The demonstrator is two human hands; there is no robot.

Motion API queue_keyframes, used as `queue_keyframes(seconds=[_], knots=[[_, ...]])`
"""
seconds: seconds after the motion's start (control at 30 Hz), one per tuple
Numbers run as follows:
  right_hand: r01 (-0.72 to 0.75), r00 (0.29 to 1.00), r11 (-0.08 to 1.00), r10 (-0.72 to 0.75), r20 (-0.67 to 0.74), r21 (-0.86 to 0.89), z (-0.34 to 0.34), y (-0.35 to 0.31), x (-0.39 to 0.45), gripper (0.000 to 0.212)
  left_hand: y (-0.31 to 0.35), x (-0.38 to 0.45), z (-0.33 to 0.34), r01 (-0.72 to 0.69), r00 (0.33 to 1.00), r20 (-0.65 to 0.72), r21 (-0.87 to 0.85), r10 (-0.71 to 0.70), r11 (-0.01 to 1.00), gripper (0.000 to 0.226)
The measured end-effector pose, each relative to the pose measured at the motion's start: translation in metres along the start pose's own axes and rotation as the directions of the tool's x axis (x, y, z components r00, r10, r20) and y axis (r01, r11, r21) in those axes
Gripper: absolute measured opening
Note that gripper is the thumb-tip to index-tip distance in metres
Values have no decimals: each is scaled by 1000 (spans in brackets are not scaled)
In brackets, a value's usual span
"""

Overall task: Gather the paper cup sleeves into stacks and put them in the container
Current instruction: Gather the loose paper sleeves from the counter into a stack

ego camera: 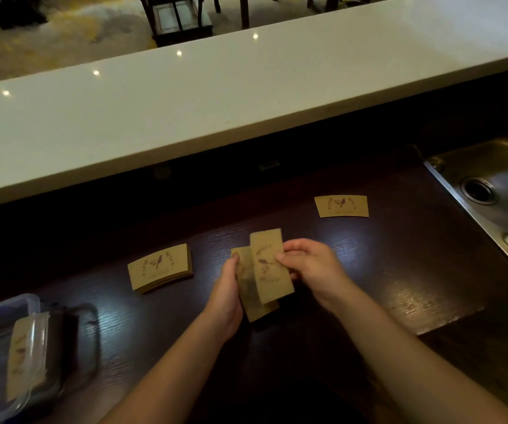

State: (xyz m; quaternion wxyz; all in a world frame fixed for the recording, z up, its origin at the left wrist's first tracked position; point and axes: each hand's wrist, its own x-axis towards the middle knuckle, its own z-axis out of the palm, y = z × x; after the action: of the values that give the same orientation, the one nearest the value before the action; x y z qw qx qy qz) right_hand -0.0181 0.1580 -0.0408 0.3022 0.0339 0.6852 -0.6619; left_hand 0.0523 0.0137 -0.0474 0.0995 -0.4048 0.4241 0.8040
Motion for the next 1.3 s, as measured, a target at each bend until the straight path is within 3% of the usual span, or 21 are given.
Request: queue_keyframes(seconds=[0.1,0.2,0.27,0.3,0.37,0.47,0.53,0.67,0.83,0.93,1.0,1.03,1.1,1.17,1.3], knots=[[9,1000,984,-10,-1,-179,25,12,-4,13,-2,0,3,-31,999,-12,62,32,998,36],[86,990,843,-134,-52,-531,33,24,-3,18,-3,0,2,-84,985,-132,216,114,973,14],[149,981,758,-196,-3,-635,28,22,4,22,-2,0,0,-80,979,-165,231,120,970,11],[155,978,756,-208,-9,-636,21,18,11,26,-2,0,-2,-71,978,-173,246,116,967,10],[76,958,823,-217,-188,-563,-6,3,33,30,1,-1,-5,-48,978,-180,278,101,959,10],[-127,779,870,-209,-591,-476,-64,-19,72,47,4,-2,-7,-57,978,-178,265,107,963,8],[-320,682,828,-136,-719,-461,-91,-25,91,67,5,-3,-7,-69,978,-175,250,115,966,9],[-554,643,701,19,-765,-449,-99,-24,106,101,5,-6,-8,-58,977,-188,206,97,977,9],[-523,671,676,-50,-740,-520,-97,-20,114,92,6,-8,-8,-35,972,-227,114,61,993,12],[-343,723,841,-48,-689,-419,-105,-26,113,62,7,-12,-8,-1,977,-214,12,4,1000,23],[-73,797,991,-8,-604,-110,-103,-36,106,31,8,-15,-9,16,982,-190,-19,-20,1000,33],[22,852,998,9,-523,53,-100,-42,99,24,8,-17,-9,24,984,-179,-26,-28,999,38],[96,952,973,-28,-304,212,-84,-53,84,19,7,-20,-11,31,987,-156,-27,-35,999,47],[111,993,977,-101,-61,184,-60,-62,63,19,6,-22,-13,39,990,-132,-17,-41,999,52],[143,945,979,-91,315,-145,-2,-49,29,25,1,-25,-15,22,999,-41,22,-21,1000,56]])
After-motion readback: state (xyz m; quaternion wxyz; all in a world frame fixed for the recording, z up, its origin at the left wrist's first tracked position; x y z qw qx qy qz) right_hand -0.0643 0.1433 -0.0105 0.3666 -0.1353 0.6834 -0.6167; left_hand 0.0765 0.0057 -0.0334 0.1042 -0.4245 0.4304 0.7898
